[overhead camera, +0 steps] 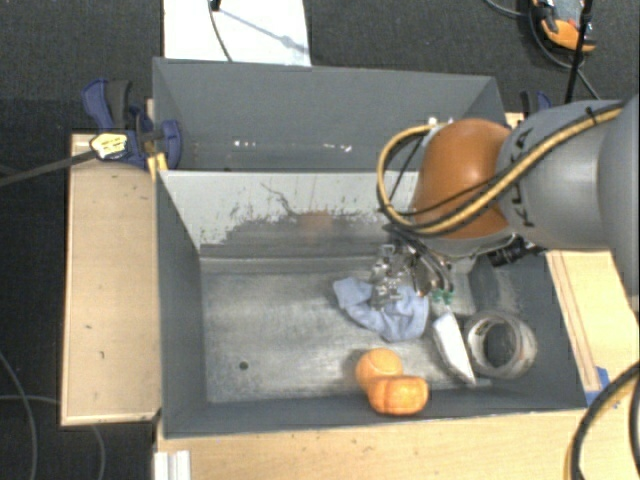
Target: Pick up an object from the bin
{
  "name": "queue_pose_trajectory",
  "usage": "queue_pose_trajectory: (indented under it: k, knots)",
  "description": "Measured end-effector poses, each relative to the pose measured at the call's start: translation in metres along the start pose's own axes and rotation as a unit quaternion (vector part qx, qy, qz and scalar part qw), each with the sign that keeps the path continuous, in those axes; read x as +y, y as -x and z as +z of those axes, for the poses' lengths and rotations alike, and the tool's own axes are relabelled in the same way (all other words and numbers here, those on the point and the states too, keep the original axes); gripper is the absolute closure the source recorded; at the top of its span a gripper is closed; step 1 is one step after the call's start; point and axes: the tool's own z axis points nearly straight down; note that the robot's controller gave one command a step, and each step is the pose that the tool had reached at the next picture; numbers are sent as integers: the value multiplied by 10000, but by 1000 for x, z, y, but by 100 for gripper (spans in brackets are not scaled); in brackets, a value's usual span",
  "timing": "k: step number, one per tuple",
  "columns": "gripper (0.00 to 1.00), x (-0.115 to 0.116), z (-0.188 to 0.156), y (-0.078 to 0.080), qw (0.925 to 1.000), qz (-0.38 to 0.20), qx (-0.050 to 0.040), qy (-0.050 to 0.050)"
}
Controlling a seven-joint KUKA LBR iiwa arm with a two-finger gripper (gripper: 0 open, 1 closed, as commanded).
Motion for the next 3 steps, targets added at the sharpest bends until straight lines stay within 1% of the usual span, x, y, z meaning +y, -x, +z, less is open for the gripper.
queue_pose_trajectory:
  k: [2, 3]
  knots:
    - [100, 0, -43, 2, 10000, 1, -49, 0]
    - [100, 0, -56, 3, 10000, 1, -71, 1]
